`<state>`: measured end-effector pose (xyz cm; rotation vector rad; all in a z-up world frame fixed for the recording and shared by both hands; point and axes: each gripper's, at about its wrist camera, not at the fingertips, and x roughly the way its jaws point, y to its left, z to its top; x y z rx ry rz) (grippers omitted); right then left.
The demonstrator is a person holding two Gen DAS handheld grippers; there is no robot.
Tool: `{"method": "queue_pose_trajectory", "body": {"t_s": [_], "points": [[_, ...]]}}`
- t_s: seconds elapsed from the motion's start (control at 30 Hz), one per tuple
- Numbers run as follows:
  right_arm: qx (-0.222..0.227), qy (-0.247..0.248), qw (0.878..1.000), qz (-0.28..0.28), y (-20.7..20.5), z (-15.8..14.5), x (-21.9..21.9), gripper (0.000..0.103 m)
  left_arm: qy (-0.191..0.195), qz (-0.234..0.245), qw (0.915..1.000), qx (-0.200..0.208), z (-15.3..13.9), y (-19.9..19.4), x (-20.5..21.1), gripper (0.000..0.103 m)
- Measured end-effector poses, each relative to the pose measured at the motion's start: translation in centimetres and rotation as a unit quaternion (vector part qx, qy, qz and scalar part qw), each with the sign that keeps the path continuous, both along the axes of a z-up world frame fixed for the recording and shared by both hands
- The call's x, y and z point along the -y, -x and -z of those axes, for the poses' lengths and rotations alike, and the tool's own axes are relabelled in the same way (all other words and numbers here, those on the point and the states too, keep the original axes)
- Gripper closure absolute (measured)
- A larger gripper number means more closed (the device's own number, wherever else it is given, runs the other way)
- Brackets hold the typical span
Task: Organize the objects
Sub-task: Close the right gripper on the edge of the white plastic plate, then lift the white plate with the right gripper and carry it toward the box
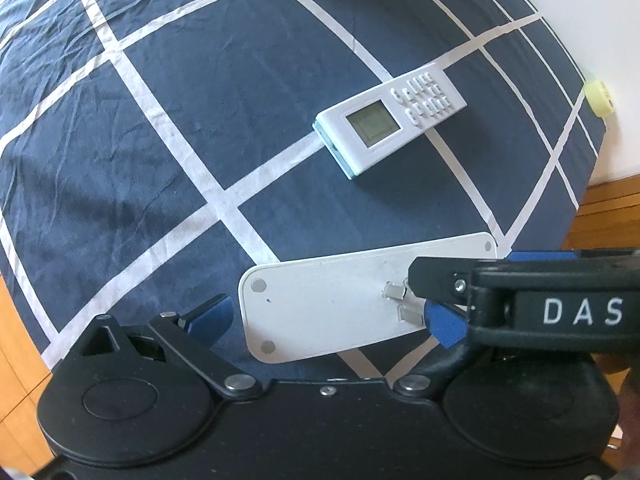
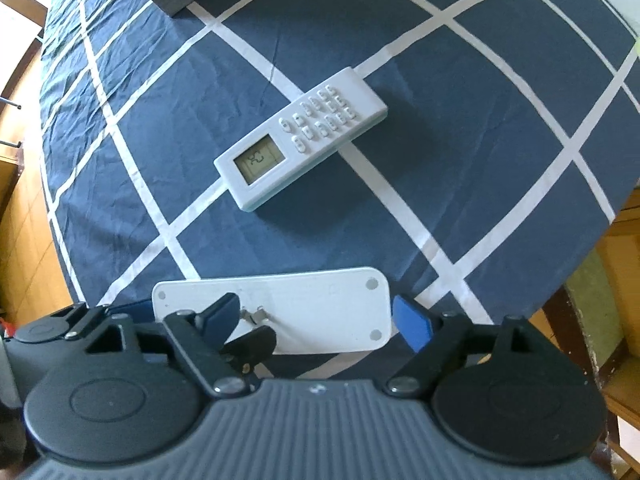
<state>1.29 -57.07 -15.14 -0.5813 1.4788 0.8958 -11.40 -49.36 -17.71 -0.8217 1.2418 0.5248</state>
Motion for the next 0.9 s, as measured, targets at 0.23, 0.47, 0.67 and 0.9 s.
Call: {"method": "queue_pose_trajectory", "body": {"t_s": [0.23, 0.47, 0.67, 0.9], "points": [[-0.002, 0.006, 1.000, 0.007, -0.1, 0.8, 0.1, 0.022, 0.007, 0.000, 1.0000, 0.000, 0.5, 0.1, -0.1, 0.001], [-0.009, 0.006, 1.000, 0.006, -0.1, 1.7, 0.0, 0.022, 0.016, -0.001, 0.9999, 0.002, 0.8, 0.1, -0.2, 0.006], [-0.015, -0.012, 1.000, -0.004, -0.2, 1.9, 0.2, 0.022, 0.021, -0.001, 0.9998, 0.001, 0.6, 0.0, -0.5, 0.009], [-0.021, -0.013, 1.000, 0.003, -0.2, 1.8, 0.4, 0.023, 0.017, 0.009, 0.9998, -0.011, 0.1, 0.0, -0.4, 0.010]]}}
